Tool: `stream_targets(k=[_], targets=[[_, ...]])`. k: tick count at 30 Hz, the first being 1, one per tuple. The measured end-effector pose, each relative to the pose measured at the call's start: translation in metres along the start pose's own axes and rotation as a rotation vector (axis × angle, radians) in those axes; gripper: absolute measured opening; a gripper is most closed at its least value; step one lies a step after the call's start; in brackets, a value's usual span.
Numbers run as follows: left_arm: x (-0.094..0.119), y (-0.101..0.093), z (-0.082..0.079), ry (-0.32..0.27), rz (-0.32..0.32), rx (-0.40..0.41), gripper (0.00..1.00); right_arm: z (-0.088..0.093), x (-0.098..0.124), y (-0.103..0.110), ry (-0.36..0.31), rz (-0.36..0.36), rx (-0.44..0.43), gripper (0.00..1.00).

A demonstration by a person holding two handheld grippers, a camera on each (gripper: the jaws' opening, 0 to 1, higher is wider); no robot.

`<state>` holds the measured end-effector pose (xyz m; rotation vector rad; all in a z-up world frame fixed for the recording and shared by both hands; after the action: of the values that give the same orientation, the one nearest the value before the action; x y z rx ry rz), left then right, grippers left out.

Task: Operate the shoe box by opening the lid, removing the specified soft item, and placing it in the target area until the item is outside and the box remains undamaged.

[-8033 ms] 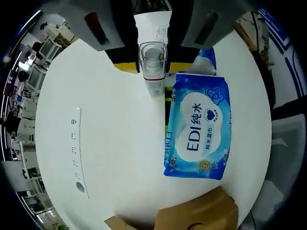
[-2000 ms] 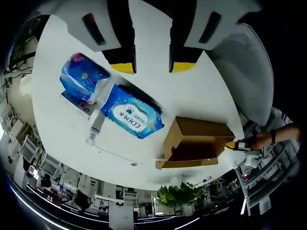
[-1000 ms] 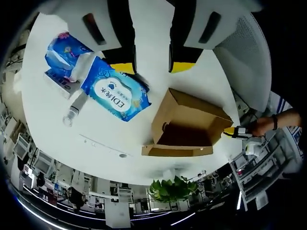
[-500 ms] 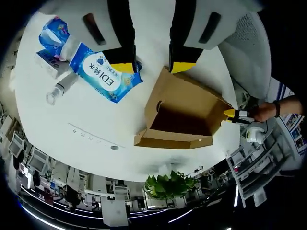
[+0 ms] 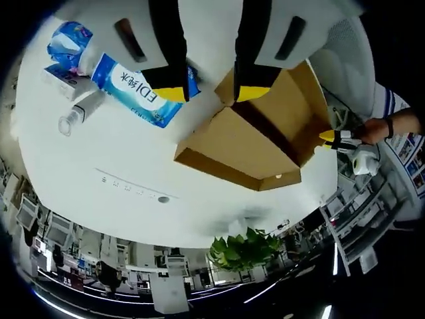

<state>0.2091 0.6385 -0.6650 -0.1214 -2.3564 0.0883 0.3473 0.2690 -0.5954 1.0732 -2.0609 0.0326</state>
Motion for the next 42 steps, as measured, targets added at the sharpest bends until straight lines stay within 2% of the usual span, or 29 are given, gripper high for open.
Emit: stream_targets(k=[11,23,35,42], targets=[[0.001,0.001,0.001,0.001,0.009,0.006,0.11,-0.012,-0.022,-0.015,0.005,0.028,-0.036,0.25],[0.000,0.003,0.001,0.004,0.023,0.025,0.11,-0.030,-0.062,-0.031,-0.023,0.019,-0.140,0.25],[-0.002,0.006,0.001,0.010,0.024,0.044,0.11,-0.030,-0.099,-0.048,0.017,0.052,-0.229,0.24],[-0.003,0.006,0.001,0.014,0.018,0.052,0.11,-0.029,-0.114,-0.047,0.051,0.075,-0.251,0.24]])
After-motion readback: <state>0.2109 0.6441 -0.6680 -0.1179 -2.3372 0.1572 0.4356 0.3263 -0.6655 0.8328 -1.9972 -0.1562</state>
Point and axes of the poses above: the point that each gripper's makers call its tool centre point, and the gripper's own axes: x roughly backward along the fingers, y roughly to its left, z roughly out of its underside, the point moved 7 cm from there along x, roughly backward along the fingers, and after that the axes turned 9 degrees about -z, right-handed, at the moved point
